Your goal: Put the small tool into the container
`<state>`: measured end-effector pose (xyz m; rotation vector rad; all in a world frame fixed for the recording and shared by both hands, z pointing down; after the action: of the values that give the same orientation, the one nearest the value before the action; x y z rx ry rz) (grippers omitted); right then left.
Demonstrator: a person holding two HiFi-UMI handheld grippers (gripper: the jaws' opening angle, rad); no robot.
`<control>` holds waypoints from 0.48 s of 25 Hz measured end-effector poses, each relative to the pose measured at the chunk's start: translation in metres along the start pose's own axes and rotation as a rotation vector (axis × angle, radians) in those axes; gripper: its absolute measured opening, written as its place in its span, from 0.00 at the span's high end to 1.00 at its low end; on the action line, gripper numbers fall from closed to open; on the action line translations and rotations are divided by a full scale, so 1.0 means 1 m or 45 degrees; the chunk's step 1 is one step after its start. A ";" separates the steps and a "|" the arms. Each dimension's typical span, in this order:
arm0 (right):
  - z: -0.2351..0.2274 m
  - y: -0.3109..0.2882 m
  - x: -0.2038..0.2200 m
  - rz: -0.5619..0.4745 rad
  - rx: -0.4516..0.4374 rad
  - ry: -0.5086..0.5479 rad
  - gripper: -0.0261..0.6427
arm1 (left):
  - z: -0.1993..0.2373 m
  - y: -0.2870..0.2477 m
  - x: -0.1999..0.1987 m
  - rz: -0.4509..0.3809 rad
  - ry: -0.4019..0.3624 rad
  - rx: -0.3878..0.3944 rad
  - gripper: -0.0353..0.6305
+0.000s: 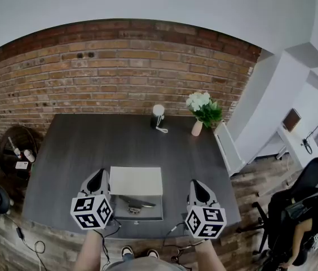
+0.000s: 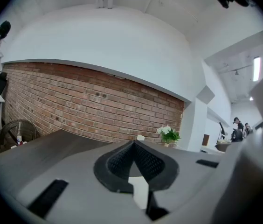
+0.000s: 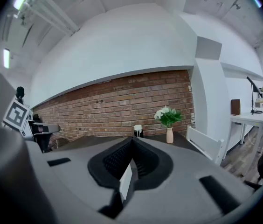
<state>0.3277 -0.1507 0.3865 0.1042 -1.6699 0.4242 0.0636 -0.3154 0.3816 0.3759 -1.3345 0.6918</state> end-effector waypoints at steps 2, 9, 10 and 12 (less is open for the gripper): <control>-0.001 0.000 -0.001 0.001 -0.002 0.007 0.96 | 0.002 0.002 0.002 0.003 0.004 -0.010 0.96; 0.002 -0.003 -0.001 -0.001 -0.007 0.019 0.96 | 0.012 0.008 0.010 0.014 0.022 -0.041 0.96; 0.003 -0.003 -0.001 0.000 -0.007 0.017 0.96 | 0.013 0.009 0.010 0.016 0.023 -0.044 0.96; 0.003 -0.004 0.000 0.004 -0.008 0.013 0.96 | 0.014 0.011 0.010 0.020 0.024 -0.048 0.95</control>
<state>0.3260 -0.1552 0.3869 0.0949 -1.6616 0.4215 0.0467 -0.3138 0.3933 0.3284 -1.3319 0.6810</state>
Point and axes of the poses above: the fingertips, and each gripper's own axes: y backward along the fingers, z to its left, x out of its underside, the point moved 2 cm from there along y, backward along the fingers, and after that the axes turned 3 degrees about x, right-handed, at the moved point
